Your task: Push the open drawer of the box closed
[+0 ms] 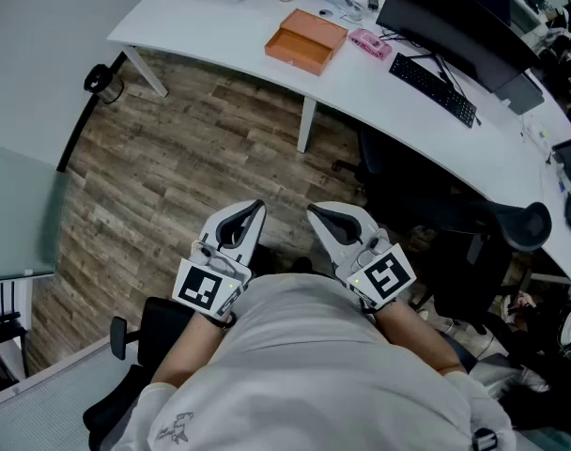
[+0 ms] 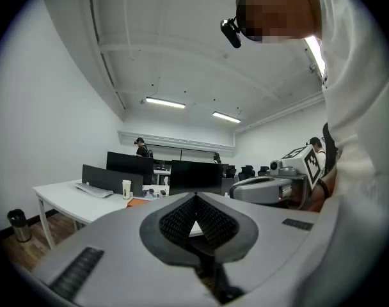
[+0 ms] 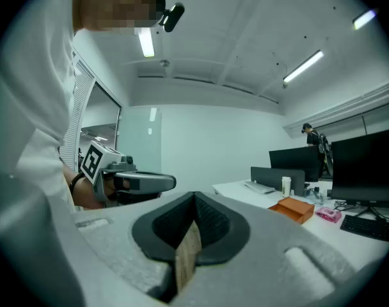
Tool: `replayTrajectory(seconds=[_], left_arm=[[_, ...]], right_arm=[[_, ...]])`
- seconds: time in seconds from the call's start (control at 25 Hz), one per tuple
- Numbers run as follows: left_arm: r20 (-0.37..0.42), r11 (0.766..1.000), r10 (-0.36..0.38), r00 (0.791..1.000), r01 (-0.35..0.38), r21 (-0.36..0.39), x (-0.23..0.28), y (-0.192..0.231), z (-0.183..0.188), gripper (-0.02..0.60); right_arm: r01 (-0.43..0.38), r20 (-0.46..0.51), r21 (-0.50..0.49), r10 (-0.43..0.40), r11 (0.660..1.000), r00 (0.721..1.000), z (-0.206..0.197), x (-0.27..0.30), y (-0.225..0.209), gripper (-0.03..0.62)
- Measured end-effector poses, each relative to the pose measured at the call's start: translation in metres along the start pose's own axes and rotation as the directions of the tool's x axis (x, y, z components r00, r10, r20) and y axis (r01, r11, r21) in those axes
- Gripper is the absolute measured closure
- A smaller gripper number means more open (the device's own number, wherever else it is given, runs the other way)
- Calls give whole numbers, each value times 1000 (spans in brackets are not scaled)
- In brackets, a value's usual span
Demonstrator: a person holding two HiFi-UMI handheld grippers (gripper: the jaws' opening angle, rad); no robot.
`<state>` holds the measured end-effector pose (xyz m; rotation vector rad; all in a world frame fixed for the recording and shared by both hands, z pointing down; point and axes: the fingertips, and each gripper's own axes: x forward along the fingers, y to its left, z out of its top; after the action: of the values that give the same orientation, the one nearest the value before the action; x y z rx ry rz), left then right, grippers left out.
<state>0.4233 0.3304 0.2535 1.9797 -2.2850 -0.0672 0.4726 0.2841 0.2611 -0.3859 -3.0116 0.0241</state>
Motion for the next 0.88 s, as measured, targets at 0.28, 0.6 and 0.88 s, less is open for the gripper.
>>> replayTrajectory(seconds=[0.28,0.6,0.88], left_arm=[[-3,1000,6,1000,-6,-13,-7,59,-5,583],[23,999,16,1000,-15,-42,-35,175,6,583],[41,999,19,999,-18,-26,-69,267,30,583]], right_arm=[[-6,-21,-4,6,1000,1000,-4,58,0,594],[0,-13,-11,0,1000,1000,11,170,3,592],[41,-18,-46,-42,998,999,40,253,11,592]])
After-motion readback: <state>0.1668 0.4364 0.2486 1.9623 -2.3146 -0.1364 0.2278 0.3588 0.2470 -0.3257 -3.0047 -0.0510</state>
